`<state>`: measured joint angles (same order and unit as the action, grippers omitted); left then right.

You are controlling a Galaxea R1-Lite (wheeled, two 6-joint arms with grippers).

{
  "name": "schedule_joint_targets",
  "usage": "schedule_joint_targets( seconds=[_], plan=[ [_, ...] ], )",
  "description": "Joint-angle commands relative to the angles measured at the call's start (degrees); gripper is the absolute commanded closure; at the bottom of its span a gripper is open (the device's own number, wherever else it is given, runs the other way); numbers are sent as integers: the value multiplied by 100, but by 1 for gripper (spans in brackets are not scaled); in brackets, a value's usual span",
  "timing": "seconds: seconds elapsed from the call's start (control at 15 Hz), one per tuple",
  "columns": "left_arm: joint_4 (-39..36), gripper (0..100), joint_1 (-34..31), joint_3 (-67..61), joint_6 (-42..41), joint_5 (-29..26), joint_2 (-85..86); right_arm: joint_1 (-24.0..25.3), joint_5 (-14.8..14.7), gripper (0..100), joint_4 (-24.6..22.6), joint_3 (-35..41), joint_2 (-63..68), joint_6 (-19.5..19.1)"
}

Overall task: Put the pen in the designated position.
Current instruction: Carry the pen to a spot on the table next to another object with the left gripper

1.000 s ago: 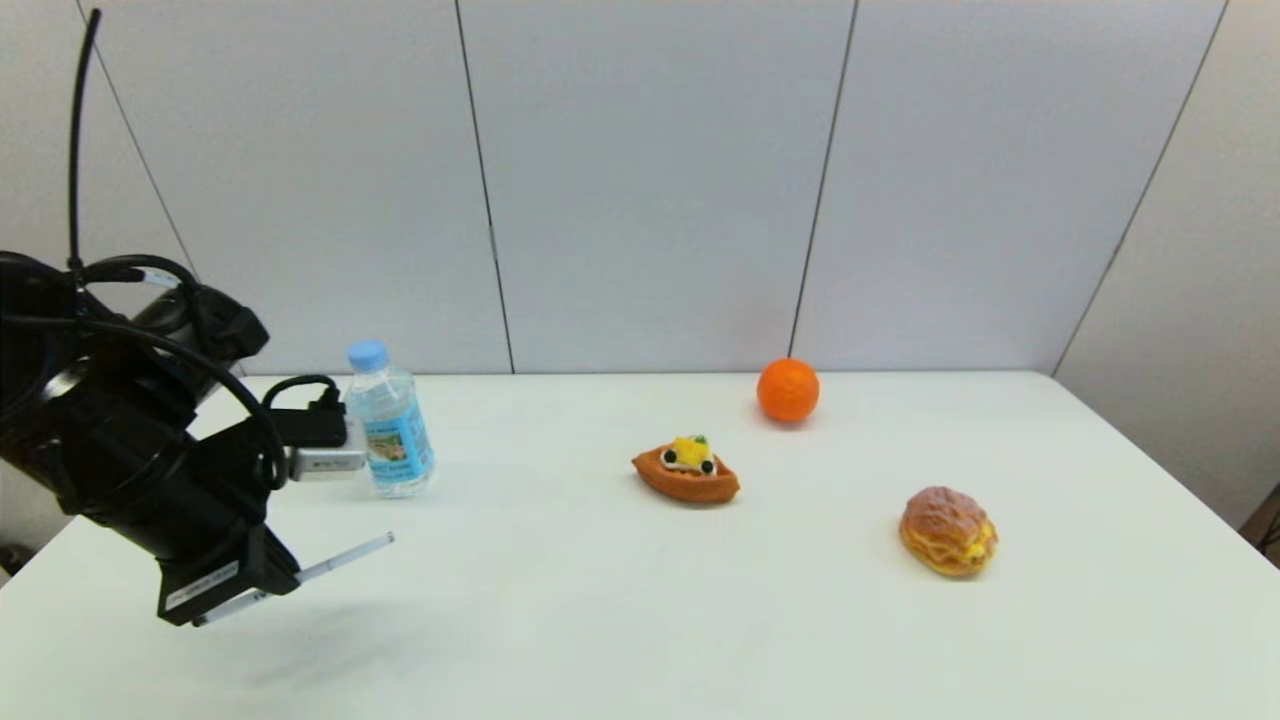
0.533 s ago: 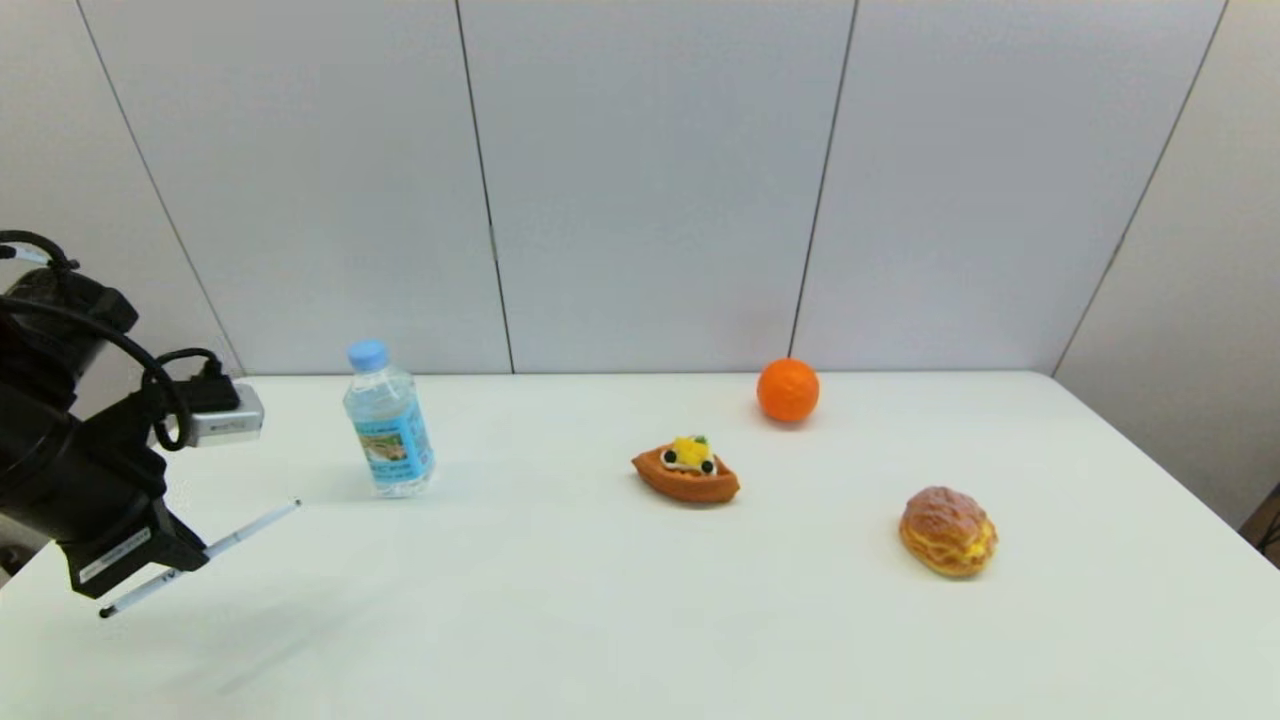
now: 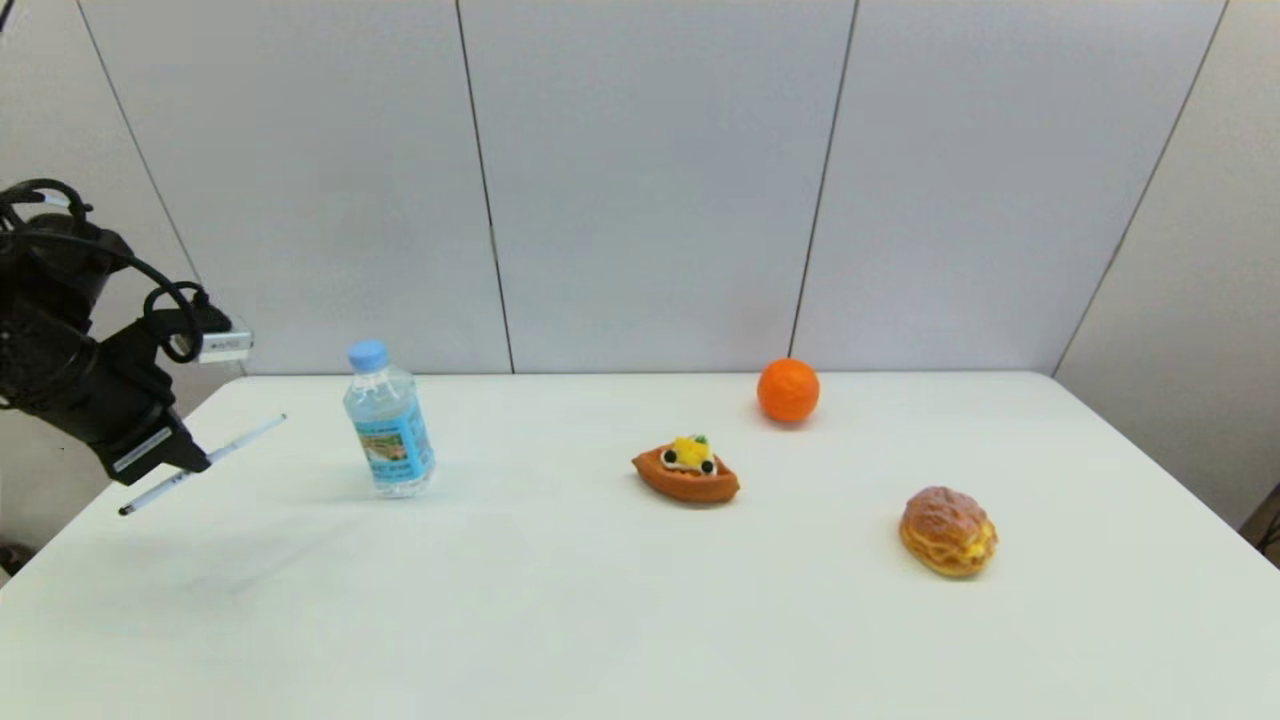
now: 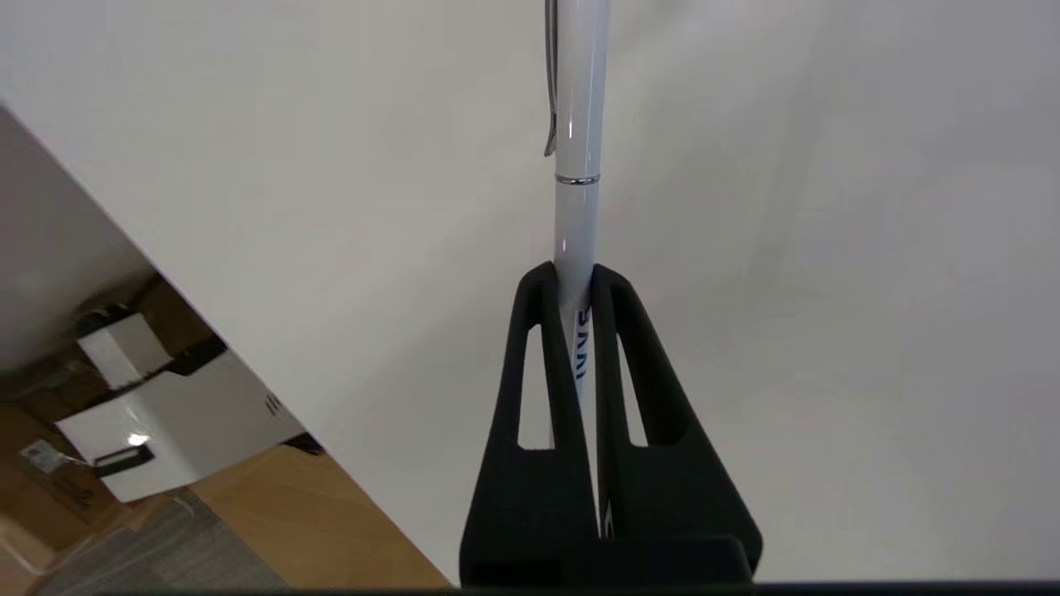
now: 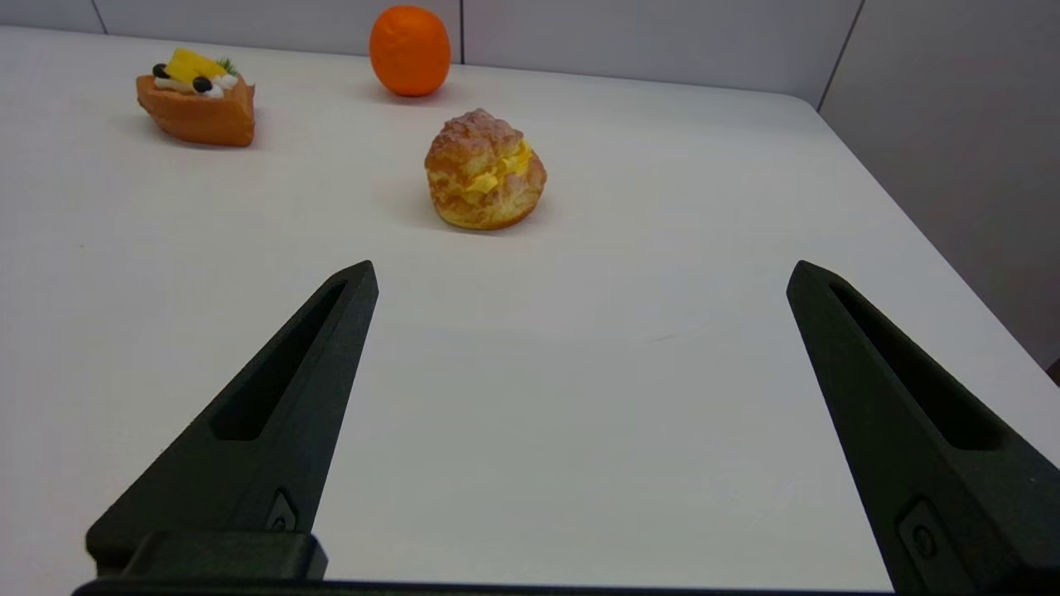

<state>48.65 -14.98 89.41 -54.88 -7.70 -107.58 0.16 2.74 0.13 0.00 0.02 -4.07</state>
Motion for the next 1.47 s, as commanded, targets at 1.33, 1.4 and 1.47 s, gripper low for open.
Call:
schedule_joint_targets(
  seconds=[1.33,1.4,1.47],
  plan=[
    [-1086,100,725,2380,-1165,-952,-2663,2,7,0,4,0,-2,-6],
    [-1112,100,742,2380,-1165,-970,-2663,2,7,0,4,0,-2,-6],
    [-1191,100,760,2380,-1165,-970,-2671,2,7,0,-5,0,-2,-6]
  ],
)
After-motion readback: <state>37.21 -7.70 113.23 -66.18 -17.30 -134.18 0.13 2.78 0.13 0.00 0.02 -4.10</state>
